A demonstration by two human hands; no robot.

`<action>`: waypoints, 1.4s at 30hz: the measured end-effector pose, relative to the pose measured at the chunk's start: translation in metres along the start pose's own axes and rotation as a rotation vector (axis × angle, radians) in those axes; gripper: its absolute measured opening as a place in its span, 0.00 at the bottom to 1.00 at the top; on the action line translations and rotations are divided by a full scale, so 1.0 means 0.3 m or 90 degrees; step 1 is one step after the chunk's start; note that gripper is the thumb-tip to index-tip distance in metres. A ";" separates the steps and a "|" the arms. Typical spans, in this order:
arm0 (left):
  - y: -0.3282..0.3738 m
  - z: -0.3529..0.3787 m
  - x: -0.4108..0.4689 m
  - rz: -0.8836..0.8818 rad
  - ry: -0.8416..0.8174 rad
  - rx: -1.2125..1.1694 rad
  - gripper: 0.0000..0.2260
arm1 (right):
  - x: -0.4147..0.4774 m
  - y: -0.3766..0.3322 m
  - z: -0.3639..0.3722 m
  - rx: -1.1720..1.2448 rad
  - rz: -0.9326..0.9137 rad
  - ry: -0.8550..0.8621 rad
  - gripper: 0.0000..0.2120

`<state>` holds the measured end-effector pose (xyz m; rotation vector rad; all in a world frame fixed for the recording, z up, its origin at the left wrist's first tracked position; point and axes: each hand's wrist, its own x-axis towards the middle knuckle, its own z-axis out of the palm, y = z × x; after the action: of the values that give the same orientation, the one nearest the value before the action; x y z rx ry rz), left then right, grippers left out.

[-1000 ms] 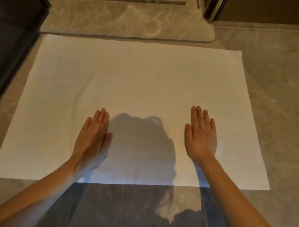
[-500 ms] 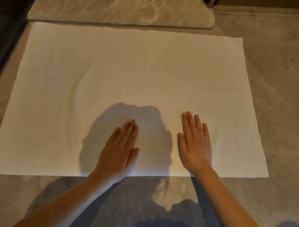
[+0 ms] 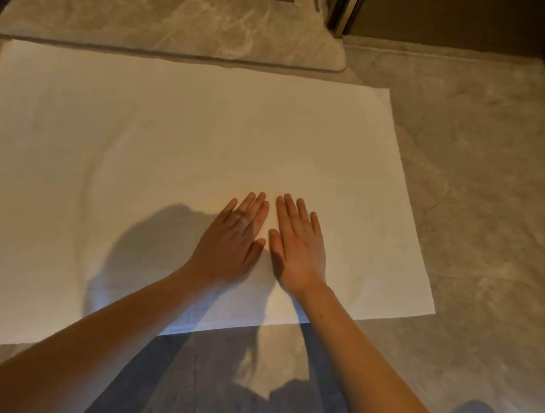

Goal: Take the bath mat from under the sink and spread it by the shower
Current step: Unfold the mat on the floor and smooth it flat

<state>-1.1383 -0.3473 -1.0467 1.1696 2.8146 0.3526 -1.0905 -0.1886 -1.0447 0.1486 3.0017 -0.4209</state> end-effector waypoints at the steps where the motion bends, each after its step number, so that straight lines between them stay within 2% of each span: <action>1: -0.006 0.016 0.005 0.001 0.002 0.005 0.26 | -0.013 0.050 -0.005 -0.006 0.022 0.002 0.27; 7: -0.024 0.043 0.009 0.002 -0.003 0.003 0.26 | -0.163 0.393 -0.070 -0.011 0.218 0.054 0.29; 13: -0.002 0.012 0.002 -0.015 -0.025 -0.025 0.27 | -0.211 0.444 -0.119 -0.021 0.334 0.064 0.28; 15: 0.002 -0.009 0.010 -0.018 -0.029 -0.043 0.28 | -0.169 0.368 -0.129 -0.027 0.307 0.073 0.29; 19: -0.020 -0.049 0.102 -0.020 0.002 0.000 0.27 | 0.030 0.069 -0.107 0.034 0.099 0.090 0.29; 22: -0.081 -0.047 0.175 -0.057 -0.007 0.043 0.26 | 0.200 -0.106 -0.068 0.075 0.010 0.052 0.26; 26: -0.228 -0.047 0.130 -0.078 -0.015 0.021 0.26 | 0.272 -0.102 -0.009 0.008 -0.075 -0.001 0.27; 31: -0.479 -0.097 -0.048 -0.259 0.026 0.023 0.30 | 0.244 0.131 -0.035 -0.020 0.022 0.035 0.28; 35: -0.547 -0.146 -0.094 -0.314 0.024 0.032 0.33 | 0.225 0.193 -0.071 -0.025 0.064 0.035 0.28; 37: -0.483 -0.159 -0.025 -0.288 0.040 0.039 0.33 | 0.251 0.139 -0.074 -0.012 0.072 0.042 0.29; 42: -0.310 -0.096 0.259 -0.112 0.030 0.088 0.26 | 0.476 -0.098 -0.067 0.017 -0.004 0.043 0.28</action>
<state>-1.2620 -0.3612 -1.0393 0.9358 2.9959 0.1786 -1.2368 -0.1993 -1.0346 0.1596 3.0644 -0.4652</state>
